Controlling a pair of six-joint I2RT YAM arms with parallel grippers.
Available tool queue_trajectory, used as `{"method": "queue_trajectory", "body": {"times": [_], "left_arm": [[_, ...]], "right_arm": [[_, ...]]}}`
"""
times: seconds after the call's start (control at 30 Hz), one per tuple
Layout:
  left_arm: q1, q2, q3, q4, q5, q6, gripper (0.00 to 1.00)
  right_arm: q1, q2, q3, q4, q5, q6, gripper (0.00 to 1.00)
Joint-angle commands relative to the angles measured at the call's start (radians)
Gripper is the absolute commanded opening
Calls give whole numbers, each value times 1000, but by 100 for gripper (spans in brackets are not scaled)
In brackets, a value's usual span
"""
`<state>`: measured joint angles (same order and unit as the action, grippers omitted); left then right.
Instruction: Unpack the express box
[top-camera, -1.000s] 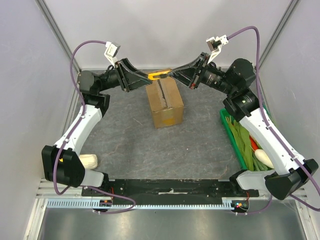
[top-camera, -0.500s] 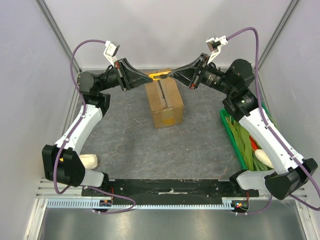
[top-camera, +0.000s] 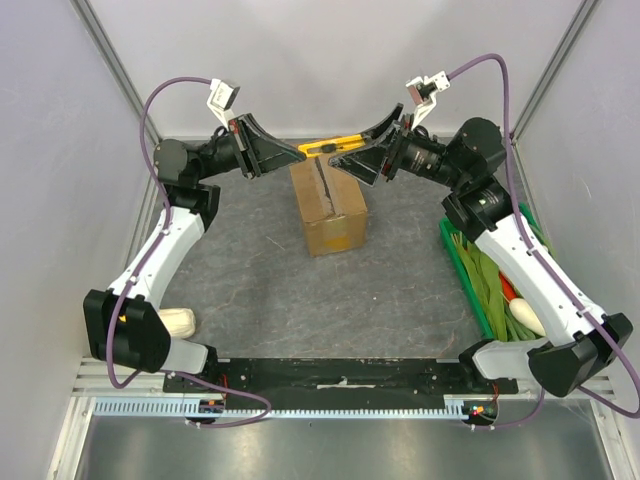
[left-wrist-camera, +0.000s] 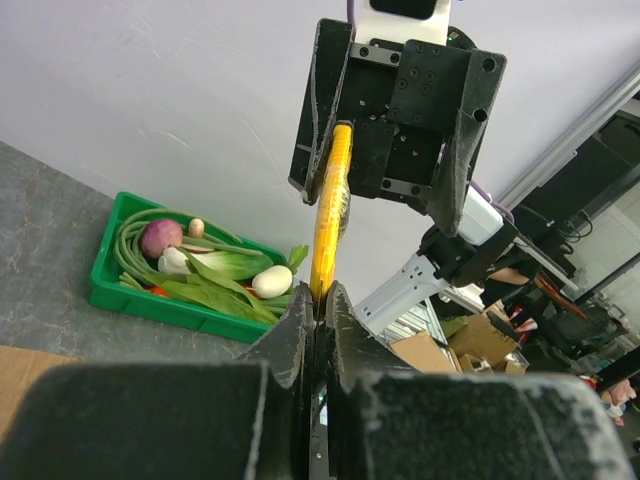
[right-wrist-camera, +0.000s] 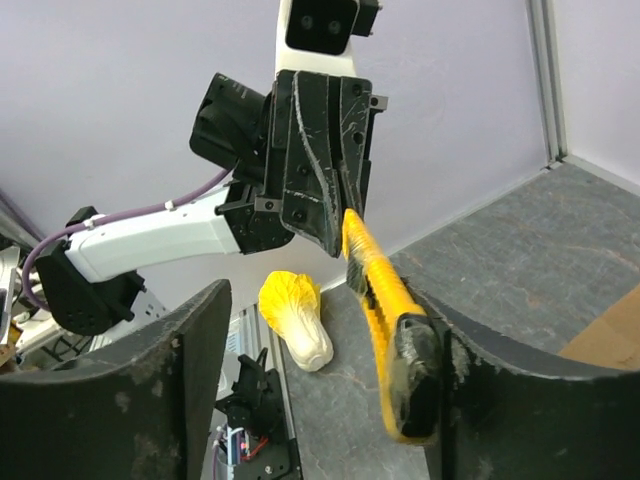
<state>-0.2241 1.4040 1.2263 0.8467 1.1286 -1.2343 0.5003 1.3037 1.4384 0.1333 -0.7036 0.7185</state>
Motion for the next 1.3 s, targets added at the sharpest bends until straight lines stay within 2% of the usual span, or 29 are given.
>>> {"method": "queue_trajectory", "body": {"times": [0.0,0.1,0.27,0.37,0.4,0.53,0.87,1.13,1.27], "left_arm": [[-1,3,50,-5,-32,-24,2],[-3,1,41,6,-52,-31,2],[-12,9,24,-3,-72,-33,2],[-24,12,24,-5,-89,-31,2],[-29,10,25,-11,-92,-24,2],[-34,7,16,-26,-95,2,2],[-49,0,-1,-57,-96,41,2],[-52,0,-8,-63,-90,59,2],[-54,0,-8,-66,-93,61,2]], "right_arm": [[3,8,8,124,-68,71,78],[3,5,-22,176,-56,99,82],[3,28,-38,284,-65,185,81],[3,40,-45,295,-65,213,73],[3,42,-47,283,-59,205,67],[9,39,-44,218,-16,133,57],[14,37,-26,123,68,42,47],[14,32,-30,129,93,41,40],[14,31,-27,127,98,42,28]]}}
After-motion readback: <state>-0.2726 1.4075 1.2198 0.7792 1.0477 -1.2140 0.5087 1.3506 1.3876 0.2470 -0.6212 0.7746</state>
